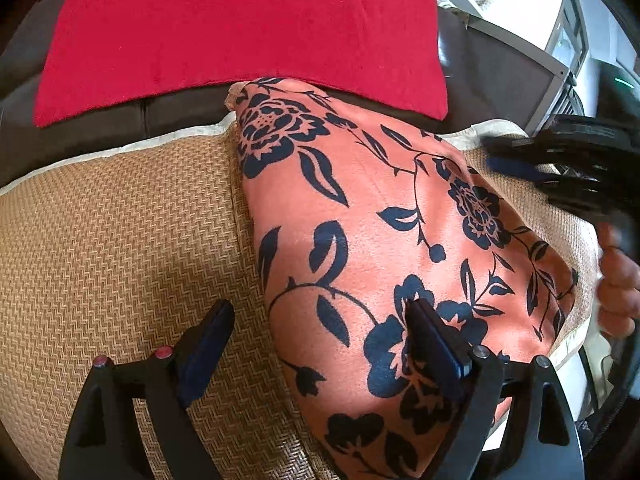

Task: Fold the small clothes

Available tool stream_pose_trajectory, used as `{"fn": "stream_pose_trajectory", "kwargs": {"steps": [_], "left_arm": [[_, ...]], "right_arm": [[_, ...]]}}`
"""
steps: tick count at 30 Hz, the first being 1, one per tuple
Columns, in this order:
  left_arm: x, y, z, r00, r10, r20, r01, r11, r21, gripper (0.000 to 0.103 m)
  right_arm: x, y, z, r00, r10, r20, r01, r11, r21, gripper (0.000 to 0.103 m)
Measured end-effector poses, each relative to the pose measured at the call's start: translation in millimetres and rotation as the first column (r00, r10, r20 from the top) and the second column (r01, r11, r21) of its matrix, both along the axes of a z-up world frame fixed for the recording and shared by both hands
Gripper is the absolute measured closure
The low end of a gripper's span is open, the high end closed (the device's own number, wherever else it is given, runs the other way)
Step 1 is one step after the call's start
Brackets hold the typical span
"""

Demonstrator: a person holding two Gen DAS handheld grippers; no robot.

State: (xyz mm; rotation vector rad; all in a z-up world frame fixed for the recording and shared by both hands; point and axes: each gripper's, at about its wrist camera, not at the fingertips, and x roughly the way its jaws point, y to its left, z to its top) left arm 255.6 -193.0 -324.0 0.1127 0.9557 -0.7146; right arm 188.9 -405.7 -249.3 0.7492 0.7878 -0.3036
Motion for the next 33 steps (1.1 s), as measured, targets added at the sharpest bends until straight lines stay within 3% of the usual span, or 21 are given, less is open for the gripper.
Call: {"fn": "stream_pose_trajectory", "kwargs": {"steps": [3, 4, 6, 9, 12, 15, 18, 19, 22, 26, 30, 33], "left_arm": [[2, 1, 3, 1.000, -0.005, -0.010, 0.005, 1.000, -0.008, 0.013], [1, 2, 4, 1.000, -0.005, -0.013, 0.005, 1.000, -0.007, 0.013], [-1, 4, 12, 1.000, -0.017, -0.004, 0.017, 1.000, -0.008, 0.013], [-7, 8, 24, 0.998, -0.045, 0.052, 0.045, 0.999, -0.009, 0.013], [-8, 19, 31, 0.996, -0.051, 0.073, 0.052, 0.999, -0.015, 0.013], [-3, 23, 18, 0.997, -0.064, 0.039, 0.063, 0.998, 0.031, 0.013], [0, 25, 11, 0.998, -0.062, 0.021, 0.062, 0.998, 0.034, 0.013], [0, 26, 11, 0.998, -0.069, 0.013, 0.069, 0.997, 0.028, 0.013], [0, 26, 15, 0.997, -0.080, 0.009, 0.080, 0.997, 0.020, 0.013], [3, 35, 25, 0.999, -0.051, 0.008, 0.051, 0.998, -0.027, 0.013], [5, 48, 36, 1.000, -0.012, 0.001, 0.012, 0.997, -0.071, 0.013], [-3, 42, 31, 0.999, -0.037, 0.013, 0.037, 0.999, -0.005, 0.013]], "right_arm": [[40, -16, -60, 0.983, 0.024, -0.182, 0.002, 0.990, 0.141, 0.081], [48, -21, -73, 0.980, 0.053, -0.193, -0.013, 0.980, 0.199, 0.082], [53, -25, -61, 0.977, 0.064, -0.202, -0.022, 0.979, 0.204, 0.080], [66, -19, -23, 0.984, 0.118, -0.135, -0.103, 0.988, 0.112, 0.079], [94, -7, -13, 0.974, 0.221, -0.044, -0.210, 0.961, 0.181, 0.079], [131, 7, -33, 0.958, 0.286, -0.033, -0.272, 0.935, 0.227, 0.079], [159, 4, -96, 0.946, 0.277, -0.166, -0.220, 0.929, 0.298, 0.085], [159, 2, -99, 0.954, 0.266, -0.138, -0.216, 0.929, 0.301, 0.086], [144, -1, -78, 0.964, 0.244, -0.108, -0.205, 0.937, 0.283, 0.081], [76, -16, -28, 0.979, 0.201, 0.033, -0.204, 0.953, 0.225, 0.080], [2, -13, 3, 0.985, 0.173, 0.015, -0.173, 0.980, 0.100, 0.080], [-44, -3, 3, 0.988, 0.147, -0.034, -0.146, 0.988, 0.049, 0.080]]}}
